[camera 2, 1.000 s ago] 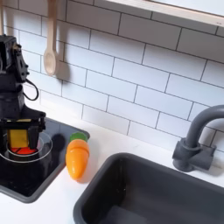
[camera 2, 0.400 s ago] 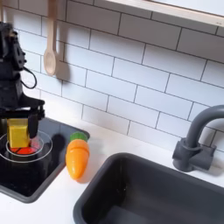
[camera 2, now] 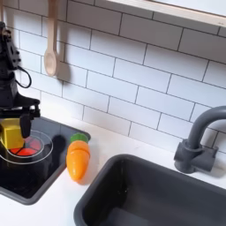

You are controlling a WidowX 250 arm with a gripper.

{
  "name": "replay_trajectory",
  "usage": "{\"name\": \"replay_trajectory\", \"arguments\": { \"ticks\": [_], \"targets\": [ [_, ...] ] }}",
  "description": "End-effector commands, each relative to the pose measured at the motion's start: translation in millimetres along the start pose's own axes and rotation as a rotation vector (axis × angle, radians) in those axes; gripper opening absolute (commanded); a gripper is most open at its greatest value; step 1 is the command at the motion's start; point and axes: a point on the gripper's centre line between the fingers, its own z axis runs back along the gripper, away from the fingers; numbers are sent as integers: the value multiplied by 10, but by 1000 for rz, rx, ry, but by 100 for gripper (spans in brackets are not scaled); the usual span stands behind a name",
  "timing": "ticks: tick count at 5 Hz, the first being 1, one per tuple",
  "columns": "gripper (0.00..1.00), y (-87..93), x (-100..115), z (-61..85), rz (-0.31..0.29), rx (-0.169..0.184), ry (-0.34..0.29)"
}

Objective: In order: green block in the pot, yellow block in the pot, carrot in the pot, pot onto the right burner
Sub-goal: 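Put the yellow block in the pot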

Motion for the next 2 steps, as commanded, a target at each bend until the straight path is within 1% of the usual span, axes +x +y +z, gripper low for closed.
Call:
{"name": "replay_trajectory", "arguments": {
  "ticks": [1,2],
  "targets": [
    [0,-124,-35,124,-27,-18,-20],
    [0,-206,-61,319,-45,-21,-57]
  ]
}}
